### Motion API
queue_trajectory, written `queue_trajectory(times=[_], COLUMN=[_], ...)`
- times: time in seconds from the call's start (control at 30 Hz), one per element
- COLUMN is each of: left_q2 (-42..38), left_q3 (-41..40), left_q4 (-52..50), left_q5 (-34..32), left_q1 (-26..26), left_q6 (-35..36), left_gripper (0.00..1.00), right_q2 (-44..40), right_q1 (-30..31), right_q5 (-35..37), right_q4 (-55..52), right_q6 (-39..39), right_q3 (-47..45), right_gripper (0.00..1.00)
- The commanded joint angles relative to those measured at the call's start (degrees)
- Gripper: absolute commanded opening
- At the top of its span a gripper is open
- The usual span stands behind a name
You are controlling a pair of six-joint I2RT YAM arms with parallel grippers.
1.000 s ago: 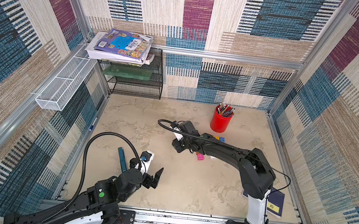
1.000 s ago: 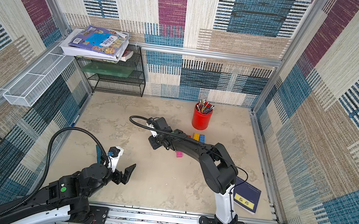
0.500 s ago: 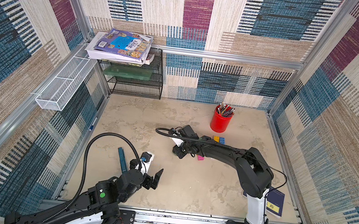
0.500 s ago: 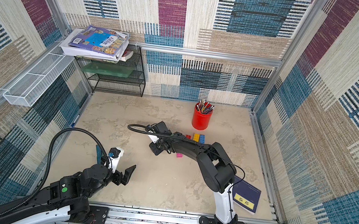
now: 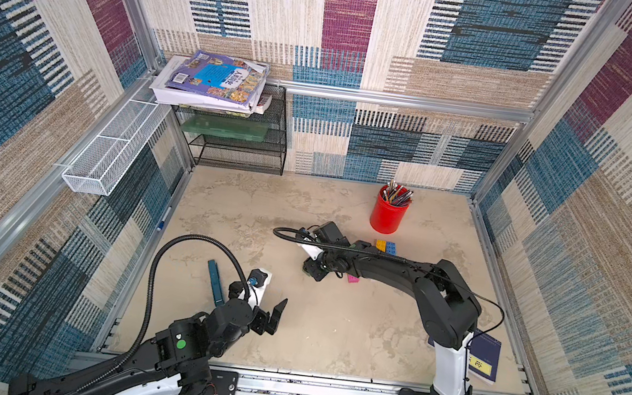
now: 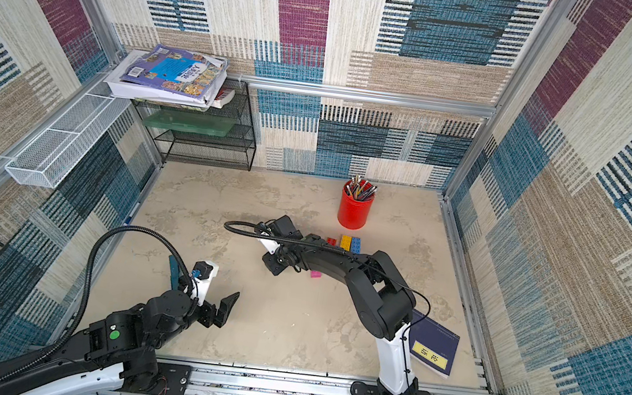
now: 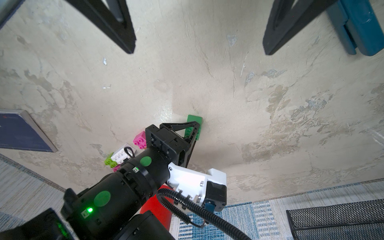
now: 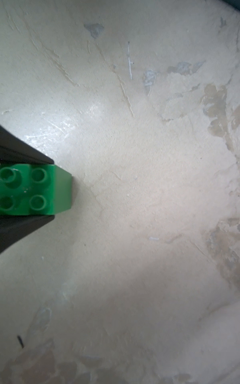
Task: Assemble the letter f with lego
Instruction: Place the lego brick at the center of the board, then pick up the lego brick from the center of the board.
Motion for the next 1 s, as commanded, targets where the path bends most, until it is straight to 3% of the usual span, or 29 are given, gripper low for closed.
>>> queue_trajectory(times=[0.0, 0.27, 0.47, 0.7, 0.97], left_q2=[-0.1, -0.1, 0.2, 3.0, 11.4], left_q3=[-0.1, -0.3, 1.9, 7.9, 17.3], left_q4=[1.2, 1.8, 1.4, -0.6, -2.6], left_q5=[0.2, 1.4, 3.3, 6.1, 10.7], left_q1=[0.1, 0.0, 0.1, 0.1, 0.1], left_q6=[-0.1, 0.3, 0.5, 1.9, 9.1], left_gripper=[0.99, 0.99, 0.99, 0.99, 0.99], right_q2=[0.0, -0.9, -7.0, -10.6, -10.0], right_q1=[-0.1, -0.3, -1.8, -3.0, -6.5], right_q5=[-1.4, -1.6, 0.0, 8.3, 14.3], right_q4=[1.6, 1.1, -0.1, -7.1, -15.4], right_q6=[-1.1, -0.3, 5.0, 12.0, 19.0], right_q3=[0.0, 0.5, -0.2, 1.3, 3.6], right_gripper=[0.41, 0.48, 0.52, 0.54, 0.56])
